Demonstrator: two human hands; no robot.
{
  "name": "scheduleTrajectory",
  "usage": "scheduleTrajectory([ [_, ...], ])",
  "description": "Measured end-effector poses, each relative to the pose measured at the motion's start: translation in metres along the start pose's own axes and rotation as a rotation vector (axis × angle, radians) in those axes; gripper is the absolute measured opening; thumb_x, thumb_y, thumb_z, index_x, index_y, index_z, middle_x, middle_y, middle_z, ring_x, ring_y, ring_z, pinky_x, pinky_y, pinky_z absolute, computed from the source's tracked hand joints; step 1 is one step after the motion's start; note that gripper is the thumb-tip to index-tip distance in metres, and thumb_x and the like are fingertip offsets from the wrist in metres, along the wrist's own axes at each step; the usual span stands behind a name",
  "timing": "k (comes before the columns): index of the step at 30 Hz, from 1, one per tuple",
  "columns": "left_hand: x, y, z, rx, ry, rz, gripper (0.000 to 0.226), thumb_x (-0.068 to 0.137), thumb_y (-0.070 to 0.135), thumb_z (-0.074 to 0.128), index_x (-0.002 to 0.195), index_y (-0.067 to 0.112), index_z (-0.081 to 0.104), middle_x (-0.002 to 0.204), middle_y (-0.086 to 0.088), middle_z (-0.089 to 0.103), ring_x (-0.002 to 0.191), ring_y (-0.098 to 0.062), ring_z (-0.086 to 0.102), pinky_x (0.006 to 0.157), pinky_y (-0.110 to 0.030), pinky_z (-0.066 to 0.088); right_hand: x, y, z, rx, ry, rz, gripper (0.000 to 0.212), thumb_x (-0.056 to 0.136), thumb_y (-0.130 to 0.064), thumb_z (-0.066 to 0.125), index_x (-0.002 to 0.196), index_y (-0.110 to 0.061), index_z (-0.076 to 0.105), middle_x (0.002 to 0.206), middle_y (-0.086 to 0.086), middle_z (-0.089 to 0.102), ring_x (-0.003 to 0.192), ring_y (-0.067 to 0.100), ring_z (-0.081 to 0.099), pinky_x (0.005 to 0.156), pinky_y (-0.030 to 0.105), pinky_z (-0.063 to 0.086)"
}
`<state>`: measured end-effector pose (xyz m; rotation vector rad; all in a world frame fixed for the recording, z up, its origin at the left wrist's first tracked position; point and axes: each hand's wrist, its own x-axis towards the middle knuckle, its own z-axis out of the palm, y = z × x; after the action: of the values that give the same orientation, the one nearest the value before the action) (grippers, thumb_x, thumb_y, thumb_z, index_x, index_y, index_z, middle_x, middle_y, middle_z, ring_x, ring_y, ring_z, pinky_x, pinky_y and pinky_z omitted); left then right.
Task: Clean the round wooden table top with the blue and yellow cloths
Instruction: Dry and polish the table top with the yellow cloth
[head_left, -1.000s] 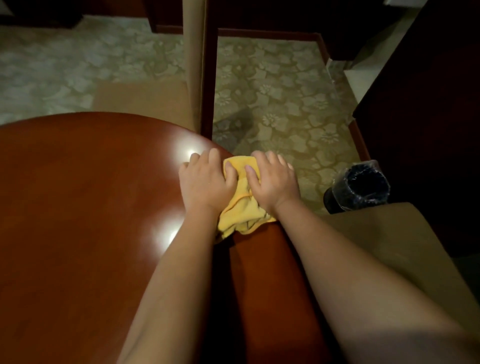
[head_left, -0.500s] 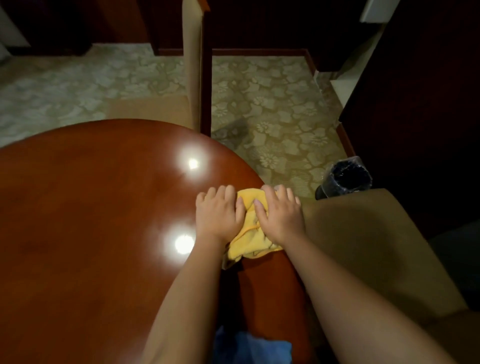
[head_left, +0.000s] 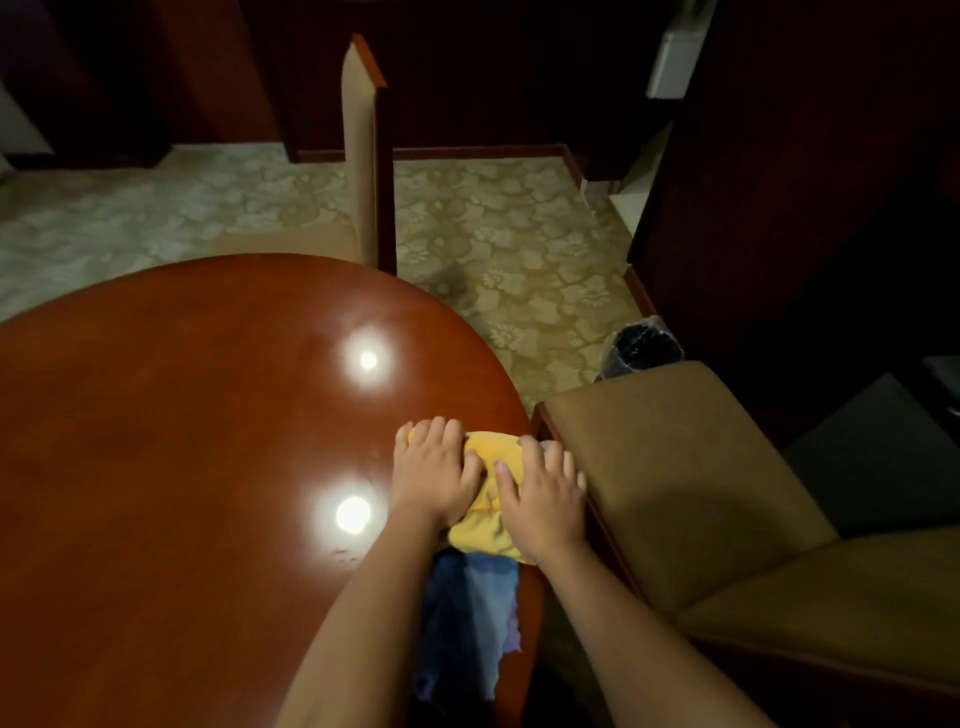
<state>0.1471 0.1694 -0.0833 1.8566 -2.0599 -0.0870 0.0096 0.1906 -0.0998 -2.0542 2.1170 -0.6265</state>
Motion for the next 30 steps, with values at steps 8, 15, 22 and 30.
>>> scheduleTrajectory([
  [8, 0.019, -0.012, 0.021, -0.060, 0.142, 0.045, 0.026, 0.085, 0.034, 0.035, 0.076, 0.012, 0.048, 0.073, -0.003, 0.048, 0.071, -0.027, 0.045, 0.073, -0.039, 0.032, 0.019, 0.000, 0.015, -0.053, 0.114, 0.005, 0.043, 0.084, -0.048, 0.038, 0.099, -0.017, 0.062, 0.090, 0.008, 0.062, 0.081, 0.028, 0.058, 0.067, 0.040, 0.048],
  [15, 0.049, -0.016, 0.026, -0.031, 0.173, -0.025, 0.027, 0.085, 0.035, 0.036, 0.074, 0.013, 0.048, 0.071, -0.003, 0.051, 0.069, -0.027, 0.048, 0.070, -0.039, 0.039, 0.065, 0.002, 0.027, 0.004, 0.086, -0.056, 0.043, 0.084, -0.048, 0.038, 0.101, -0.017, 0.062, 0.091, 0.007, 0.061, 0.084, 0.028, 0.057, 0.068, 0.041, 0.047],
  [22, 0.108, -0.033, 0.039, 0.029, 0.233, -0.071, 0.026, 0.082, 0.031, 0.038, 0.073, 0.011, 0.051, 0.071, -0.007, 0.053, 0.069, -0.030, 0.050, 0.068, -0.041, 0.040, 0.131, -0.008, 0.047, 0.017, 0.096, -0.092, 0.044, 0.085, -0.047, 0.037, 0.100, -0.015, 0.063, 0.089, 0.007, 0.061, 0.084, 0.029, 0.056, 0.069, 0.041, 0.047],
  [30, 0.189, -0.057, 0.051, 0.047, 0.223, -0.125, 0.029, 0.083, 0.029, 0.031, 0.078, 0.011, 0.053, 0.074, -0.010, 0.057, 0.073, -0.032, 0.053, 0.071, -0.042, 0.042, 0.216, -0.024, 0.071, 0.040, 0.067, -0.081, 0.049, 0.087, -0.047, 0.030, 0.102, -0.013, 0.062, 0.092, 0.009, 0.062, 0.088, 0.030, 0.057, 0.071, 0.041, 0.046],
])
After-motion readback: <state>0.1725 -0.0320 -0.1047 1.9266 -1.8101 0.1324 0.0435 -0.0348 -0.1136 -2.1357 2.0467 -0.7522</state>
